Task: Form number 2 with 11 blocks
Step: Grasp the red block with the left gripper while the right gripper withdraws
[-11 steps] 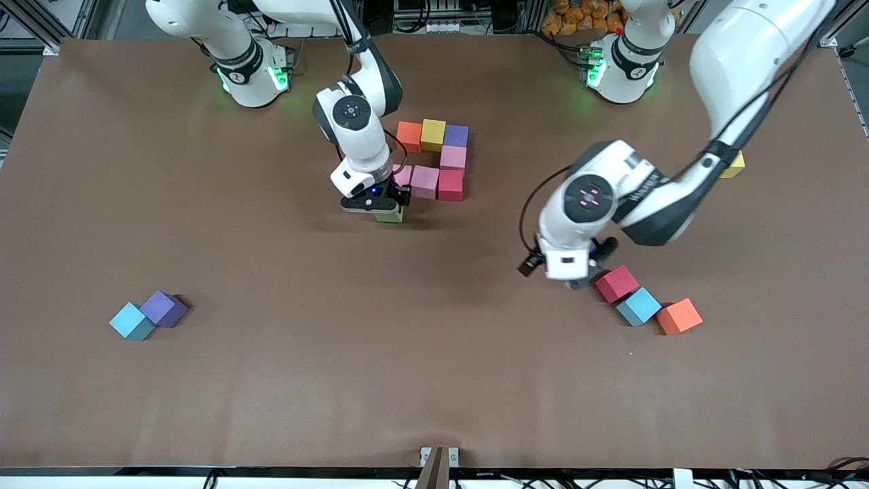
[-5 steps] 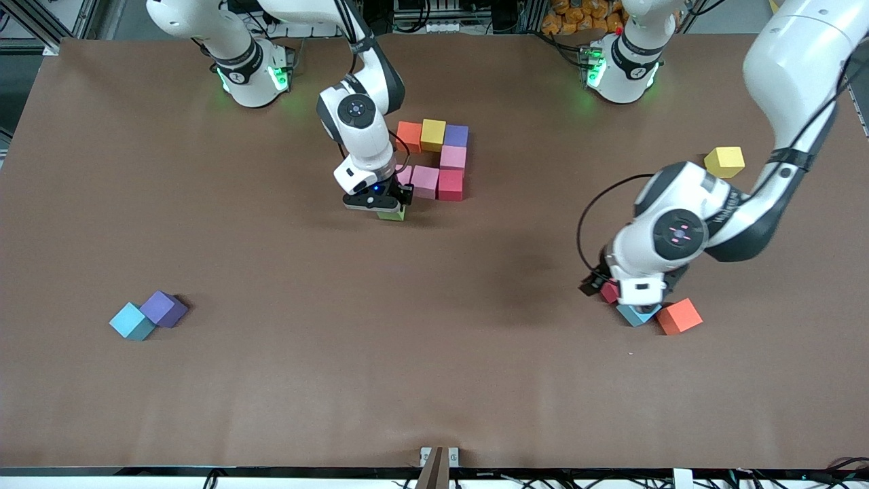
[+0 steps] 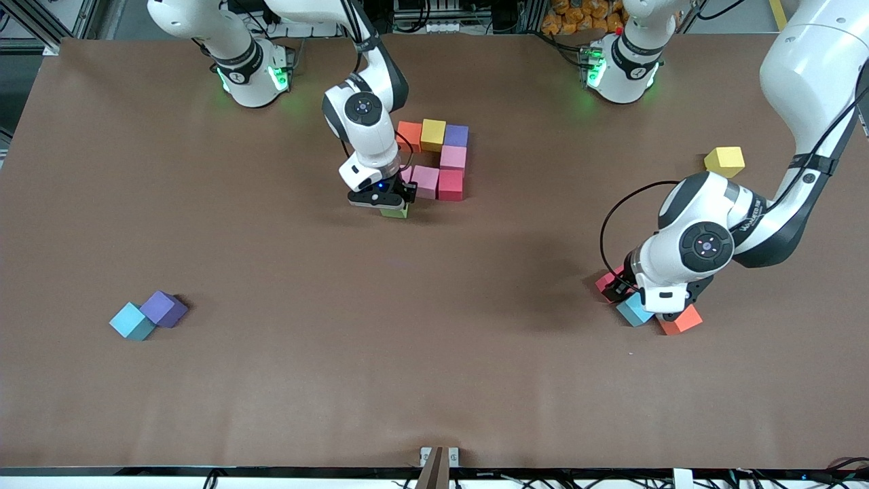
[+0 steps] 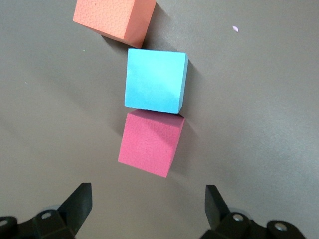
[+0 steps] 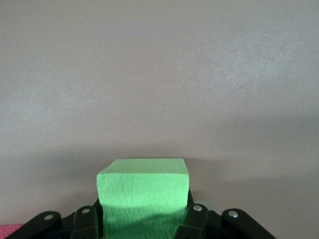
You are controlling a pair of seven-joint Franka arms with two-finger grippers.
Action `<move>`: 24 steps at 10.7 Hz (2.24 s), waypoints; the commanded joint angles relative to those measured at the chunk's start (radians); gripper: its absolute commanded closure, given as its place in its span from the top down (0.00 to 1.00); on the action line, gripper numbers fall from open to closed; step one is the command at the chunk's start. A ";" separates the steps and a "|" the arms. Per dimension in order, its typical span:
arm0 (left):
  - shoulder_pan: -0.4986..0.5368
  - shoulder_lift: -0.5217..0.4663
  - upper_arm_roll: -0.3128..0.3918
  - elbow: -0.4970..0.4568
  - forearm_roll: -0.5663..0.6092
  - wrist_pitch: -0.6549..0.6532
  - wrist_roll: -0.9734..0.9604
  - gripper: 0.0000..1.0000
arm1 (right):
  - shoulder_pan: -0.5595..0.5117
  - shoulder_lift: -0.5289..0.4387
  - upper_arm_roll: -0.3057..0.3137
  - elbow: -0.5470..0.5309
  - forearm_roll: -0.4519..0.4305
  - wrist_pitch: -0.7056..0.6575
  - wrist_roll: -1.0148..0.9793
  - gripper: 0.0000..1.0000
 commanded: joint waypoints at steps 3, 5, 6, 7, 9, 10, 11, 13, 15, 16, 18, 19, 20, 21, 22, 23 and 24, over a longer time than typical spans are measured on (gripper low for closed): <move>0.012 0.046 0.032 -0.019 0.025 0.115 0.035 1.00 | 0.029 0.016 -0.015 0.001 -0.007 0.023 0.044 0.16; 0.012 0.049 0.056 -0.048 0.025 0.161 0.038 1.00 | 0.028 0.016 -0.015 0.001 -0.007 0.021 0.038 0.79; 0.012 0.049 0.072 -0.069 0.025 0.191 0.040 1.00 | 0.028 0.016 -0.015 0.001 -0.009 0.021 0.035 1.00; 0.014 0.047 0.082 -0.084 0.025 0.214 0.058 1.00 | 0.028 0.016 -0.017 0.001 -0.010 0.020 0.032 1.00; 0.035 0.047 0.095 -0.112 0.025 0.254 0.113 1.00 | 0.023 0.013 -0.018 0.004 -0.010 0.010 0.029 1.00; 0.041 0.046 0.095 -0.120 0.025 0.261 0.116 1.00 | 0.020 0.007 -0.021 0.011 -0.010 0.003 0.024 1.00; 0.041 0.044 0.095 -0.121 0.025 0.261 0.118 1.00 | 0.012 -0.001 -0.025 0.022 -0.010 -0.025 0.012 1.00; 0.040 0.049 0.095 -0.131 0.026 0.266 0.118 1.00 | -0.011 -0.037 -0.061 0.051 -0.010 -0.113 -0.052 1.00; 0.038 0.050 0.096 -0.143 0.060 0.286 0.118 1.00 | -0.061 -0.080 -0.107 0.085 -0.010 -0.210 -0.165 1.00; 0.038 0.056 0.096 -0.143 0.078 0.286 0.118 0.89 | -0.143 -0.112 -0.110 0.090 -0.010 -0.264 -0.310 1.00; 0.035 0.058 0.096 -0.143 0.078 0.286 0.133 0.80 | -0.314 -0.157 -0.107 0.088 -0.009 -0.310 -0.615 1.00; 0.037 0.066 0.096 -0.140 0.078 0.286 0.145 0.69 | -0.392 -0.165 -0.106 0.094 -0.009 -0.330 -0.760 1.00; 0.038 0.066 0.096 -0.141 0.078 0.286 0.164 0.50 | -0.470 -0.163 -0.104 0.103 -0.009 -0.336 -0.919 1.00; 0.035 0.066 0.096 -0.141 0.077 0.284 0.188 0.29 | -0.541 -0.154 -0.103 0.117 -0.009 -0.335 -1.091 1.00; 0.033 0.066 0.096 -0.141 0.072 0.284 0.190 0.27 | -0.607 -0.140 -0.097 0.134 -0.004 -0.329 -1.224 1.00; 0.023 0.064 0.095 -0.140 0.066 0.284 0.187 0.27 | -0.670 -0.122 -0.080 0.156 -0.004 -0.326 -1.312 1.00; -0.015 0.060 0.095 -0.135 0.066 0.284 0.175 0.25 | -0.731 -0.104 -0.054 0.180 -0.004 -0.327 -1.392 1.00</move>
